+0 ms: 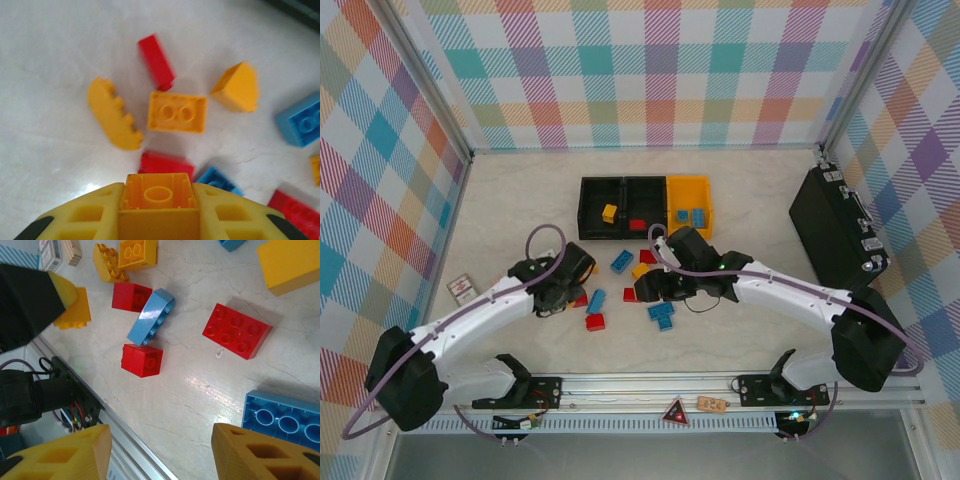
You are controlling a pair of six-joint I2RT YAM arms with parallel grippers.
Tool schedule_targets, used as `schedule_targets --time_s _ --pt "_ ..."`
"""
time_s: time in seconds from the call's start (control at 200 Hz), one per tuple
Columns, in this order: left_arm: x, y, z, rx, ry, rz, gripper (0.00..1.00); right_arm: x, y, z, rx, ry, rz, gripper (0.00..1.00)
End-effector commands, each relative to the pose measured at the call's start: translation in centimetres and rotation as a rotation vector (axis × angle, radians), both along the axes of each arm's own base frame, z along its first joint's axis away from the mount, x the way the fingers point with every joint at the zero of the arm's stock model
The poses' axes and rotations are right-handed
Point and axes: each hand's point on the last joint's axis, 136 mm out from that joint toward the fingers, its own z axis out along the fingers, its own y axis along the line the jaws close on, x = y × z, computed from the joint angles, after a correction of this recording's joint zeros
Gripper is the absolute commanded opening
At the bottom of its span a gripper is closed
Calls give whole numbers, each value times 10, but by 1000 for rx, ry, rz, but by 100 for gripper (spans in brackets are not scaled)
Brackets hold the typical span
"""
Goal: Sort the legos into containers by color
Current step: Place the lego in the container.
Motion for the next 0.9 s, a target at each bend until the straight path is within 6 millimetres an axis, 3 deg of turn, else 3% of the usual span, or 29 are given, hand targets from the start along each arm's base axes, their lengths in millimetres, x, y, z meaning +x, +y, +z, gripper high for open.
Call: schedule_targets --time_s 0.0,0.4,0.605,0.895 --pt "32 -11 16 15 -31 -81 24 9 0 11 24 -40 -52 55" --pt "126 -39 33 7 -49 -149 24 43 -13 28 -24 -118 -156 56" --pt "162 -43 16 26 -14 -151 24 63 -19 33 -47 -137 -208 56" --pt "190 -51 -6 59 14 -166 24 66 -17 28 -53 -121 -210 56"
